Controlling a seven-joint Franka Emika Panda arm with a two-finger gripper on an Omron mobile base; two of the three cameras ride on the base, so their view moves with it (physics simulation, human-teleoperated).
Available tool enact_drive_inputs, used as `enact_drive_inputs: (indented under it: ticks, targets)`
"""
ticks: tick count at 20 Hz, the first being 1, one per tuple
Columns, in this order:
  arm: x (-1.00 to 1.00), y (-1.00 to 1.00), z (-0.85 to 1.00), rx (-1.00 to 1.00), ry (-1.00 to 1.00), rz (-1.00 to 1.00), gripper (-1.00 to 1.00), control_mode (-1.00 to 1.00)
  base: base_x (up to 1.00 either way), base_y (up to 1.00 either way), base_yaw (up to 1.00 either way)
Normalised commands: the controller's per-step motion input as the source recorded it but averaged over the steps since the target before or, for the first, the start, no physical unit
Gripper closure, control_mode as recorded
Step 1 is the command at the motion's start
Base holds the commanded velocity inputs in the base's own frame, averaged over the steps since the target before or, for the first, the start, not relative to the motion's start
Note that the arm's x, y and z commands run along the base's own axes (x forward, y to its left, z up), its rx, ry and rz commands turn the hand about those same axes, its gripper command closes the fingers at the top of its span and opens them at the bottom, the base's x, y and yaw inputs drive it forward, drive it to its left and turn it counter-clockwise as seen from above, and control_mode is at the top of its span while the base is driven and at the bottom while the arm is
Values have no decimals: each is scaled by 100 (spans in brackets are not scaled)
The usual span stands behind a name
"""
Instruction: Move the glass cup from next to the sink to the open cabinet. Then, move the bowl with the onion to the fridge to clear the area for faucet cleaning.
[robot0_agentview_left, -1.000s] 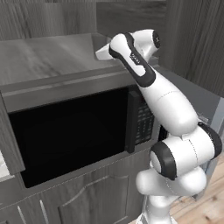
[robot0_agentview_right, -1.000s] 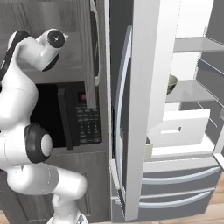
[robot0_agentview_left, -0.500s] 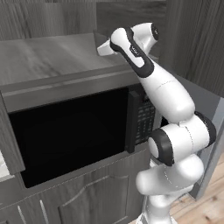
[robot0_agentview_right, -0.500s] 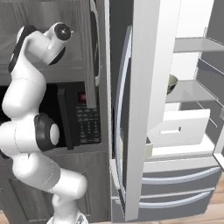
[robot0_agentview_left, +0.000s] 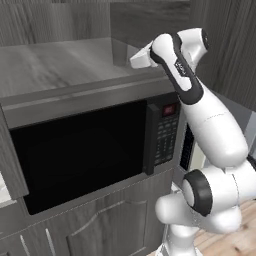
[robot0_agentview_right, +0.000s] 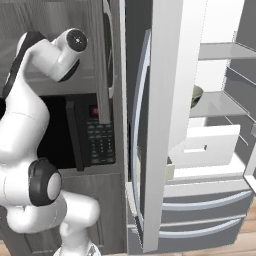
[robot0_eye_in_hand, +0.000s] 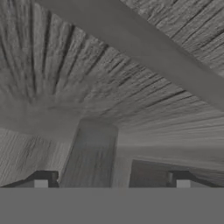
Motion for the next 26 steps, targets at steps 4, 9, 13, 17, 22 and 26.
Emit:
enact_drive_inputs:
  ticks: [4, 9, 13, 17, 22, 26]
  targets:
    - [-100, -65, 0, 6, -8, 0, -100, -100, 0, 0, 0]
    - [-100, -58, 28, 11, -13, -5, -100, -100, 0, 0, 0]
    - [-100, -8, -48, -1, -8, -4, -100, -100, 0, 0, 0]
    - [-100, 18, -100, -13, -2, -1, -100, -100, 0, 0, 0]
    - [-100, 39, -100, -15, -12, -3, -100, -100, 0, 0, 0]
    - [-100, 57, -97, -7, 1, -2, -100, -100, 0, 0, 0]
